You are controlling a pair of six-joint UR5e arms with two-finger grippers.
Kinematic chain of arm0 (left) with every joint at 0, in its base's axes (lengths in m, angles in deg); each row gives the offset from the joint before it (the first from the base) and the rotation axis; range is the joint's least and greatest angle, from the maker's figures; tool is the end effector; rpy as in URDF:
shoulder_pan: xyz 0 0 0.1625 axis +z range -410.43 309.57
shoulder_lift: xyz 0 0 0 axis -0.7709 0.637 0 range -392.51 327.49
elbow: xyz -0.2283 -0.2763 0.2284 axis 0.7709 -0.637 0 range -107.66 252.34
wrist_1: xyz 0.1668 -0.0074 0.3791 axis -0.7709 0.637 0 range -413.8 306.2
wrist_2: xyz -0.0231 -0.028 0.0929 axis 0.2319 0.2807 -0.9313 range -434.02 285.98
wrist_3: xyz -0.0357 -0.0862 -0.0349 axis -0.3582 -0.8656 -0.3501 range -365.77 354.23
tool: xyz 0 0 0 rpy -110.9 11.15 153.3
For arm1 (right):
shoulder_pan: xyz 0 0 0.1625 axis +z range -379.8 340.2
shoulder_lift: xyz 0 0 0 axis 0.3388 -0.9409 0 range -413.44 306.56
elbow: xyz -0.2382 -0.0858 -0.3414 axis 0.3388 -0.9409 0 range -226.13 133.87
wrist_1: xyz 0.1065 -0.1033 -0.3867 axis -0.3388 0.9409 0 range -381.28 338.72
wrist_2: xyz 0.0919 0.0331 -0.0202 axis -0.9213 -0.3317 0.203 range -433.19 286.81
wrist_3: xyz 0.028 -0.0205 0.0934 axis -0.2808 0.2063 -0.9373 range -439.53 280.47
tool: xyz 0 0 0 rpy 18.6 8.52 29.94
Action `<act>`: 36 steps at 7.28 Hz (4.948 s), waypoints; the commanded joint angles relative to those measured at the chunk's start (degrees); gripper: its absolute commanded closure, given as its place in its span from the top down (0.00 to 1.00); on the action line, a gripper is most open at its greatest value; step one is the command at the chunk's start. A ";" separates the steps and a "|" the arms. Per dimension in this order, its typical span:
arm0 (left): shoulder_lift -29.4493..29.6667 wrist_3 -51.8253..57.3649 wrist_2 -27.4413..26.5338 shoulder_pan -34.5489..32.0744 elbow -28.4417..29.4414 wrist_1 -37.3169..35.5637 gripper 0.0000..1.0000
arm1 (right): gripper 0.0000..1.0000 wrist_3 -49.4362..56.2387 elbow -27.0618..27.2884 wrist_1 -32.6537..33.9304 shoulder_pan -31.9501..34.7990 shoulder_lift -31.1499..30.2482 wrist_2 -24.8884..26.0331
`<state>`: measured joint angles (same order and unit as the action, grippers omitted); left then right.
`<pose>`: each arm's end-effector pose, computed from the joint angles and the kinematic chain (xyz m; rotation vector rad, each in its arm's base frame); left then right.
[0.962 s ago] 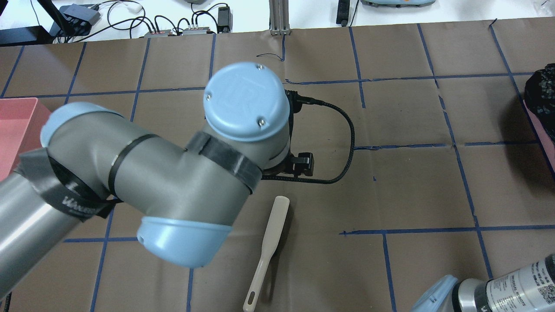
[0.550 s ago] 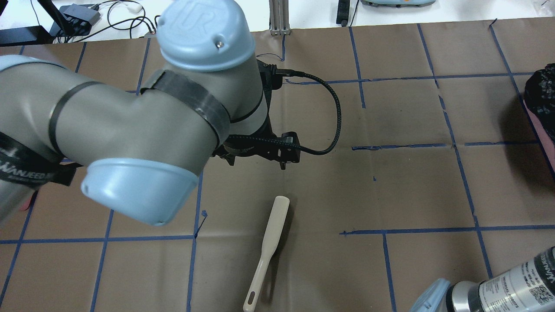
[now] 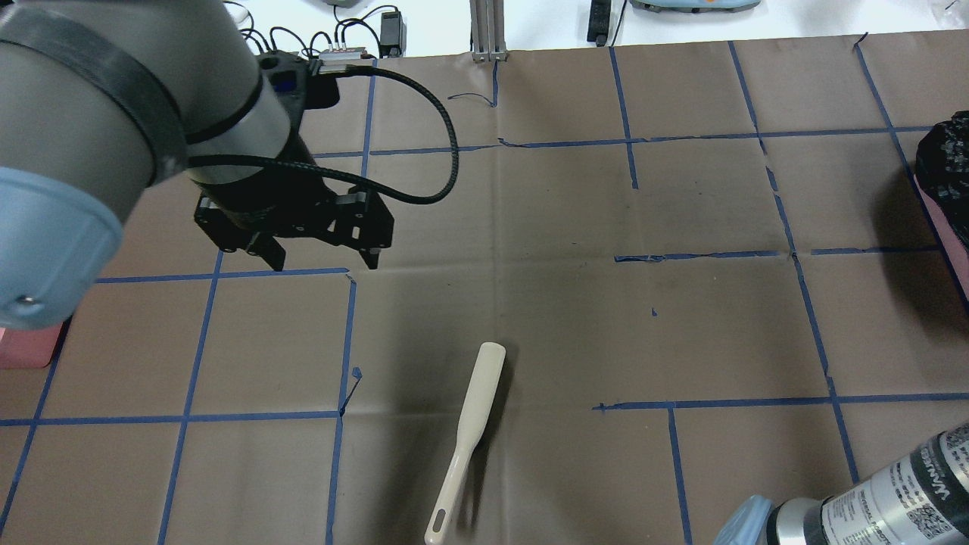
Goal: Sweep and dump trash in nearest bin
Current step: 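Release the brush on the table and raise the left gripper away, then tip the white dustpan over the black bin with the right gripper, then carry the empty dustpan with the right gripper back over the table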
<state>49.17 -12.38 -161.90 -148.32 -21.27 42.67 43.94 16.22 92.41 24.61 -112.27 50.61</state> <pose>-0.1942 -0.4031 0.5126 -0.0339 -3.1081 -0.0545 -0.4696 -0.5690 0.4588 1.5492 -2.1444 -0.7540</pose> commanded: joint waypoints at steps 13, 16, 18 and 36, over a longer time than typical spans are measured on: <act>-1.96 12.94 -1.07 10.09 -0.26 1.88 1.00 | 0.01 -2.36 0.40 -0.14 2.35 -0.66 9.62; -1.96 12.94 -1.07 10.09 -0.08 1.88 1.00 | 0.02 -1.30 1.10 -6.62 7.00 -7.07 8.92; -2.05 12.94 -1.24 10.09 0.27 1.88 1.00 | 0.01 -1.04 0.84 -11.03 7.45 -8.92 2.72; 1.19 12.68 -3.27 9.74 -1.22 -3.57 1.00 | 0.02 -124.19 5.49 -11.42 56.91 2.03 -35.20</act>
<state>49.78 0.59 -165.64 -138.54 -22.16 39.25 -71.82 21.81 76.87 77.85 -113.26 15.36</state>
